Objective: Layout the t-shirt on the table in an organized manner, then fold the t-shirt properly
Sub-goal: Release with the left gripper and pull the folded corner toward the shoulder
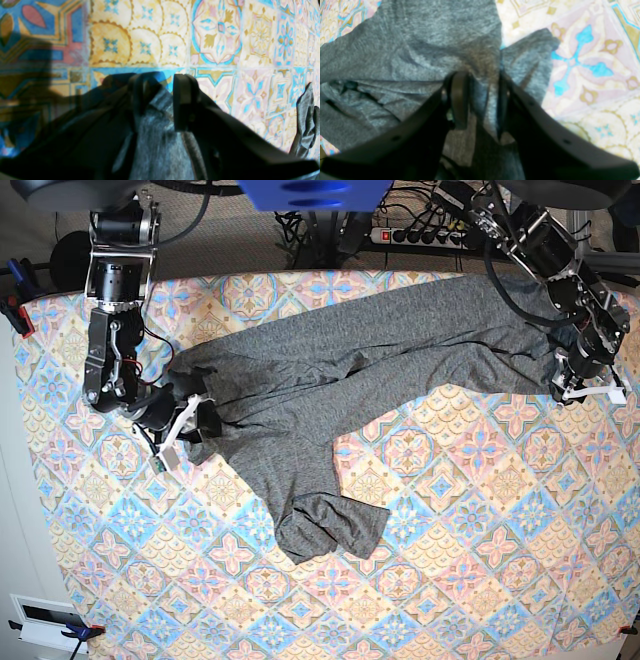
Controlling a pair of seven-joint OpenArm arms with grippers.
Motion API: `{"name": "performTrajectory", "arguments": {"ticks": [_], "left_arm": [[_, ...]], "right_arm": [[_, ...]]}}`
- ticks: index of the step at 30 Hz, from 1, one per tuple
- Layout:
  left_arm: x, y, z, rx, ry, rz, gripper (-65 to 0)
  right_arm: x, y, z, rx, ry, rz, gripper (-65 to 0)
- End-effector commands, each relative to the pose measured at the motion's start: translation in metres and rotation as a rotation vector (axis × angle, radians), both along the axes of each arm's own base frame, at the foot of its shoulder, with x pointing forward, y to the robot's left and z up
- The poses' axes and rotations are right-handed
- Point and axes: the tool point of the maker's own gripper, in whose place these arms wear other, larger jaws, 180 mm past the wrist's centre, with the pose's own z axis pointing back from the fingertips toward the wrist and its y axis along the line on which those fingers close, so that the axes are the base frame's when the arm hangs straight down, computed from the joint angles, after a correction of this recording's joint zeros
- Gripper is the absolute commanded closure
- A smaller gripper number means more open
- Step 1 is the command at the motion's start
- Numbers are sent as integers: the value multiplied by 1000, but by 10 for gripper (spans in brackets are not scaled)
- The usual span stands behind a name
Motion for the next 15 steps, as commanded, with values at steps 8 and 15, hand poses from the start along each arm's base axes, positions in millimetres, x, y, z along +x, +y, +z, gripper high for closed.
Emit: {"name": "performTrajectory", "arguments": {"ticks": [8,15], "left_arm": [[14,-23,-2,24,36,-124,-124],[12,-20,-1,37,43,-135,0]], "right_arm": [[13,-2,19,14,-62,-1,-179],[13,-2,18,14,-60,-2,-179]]}}
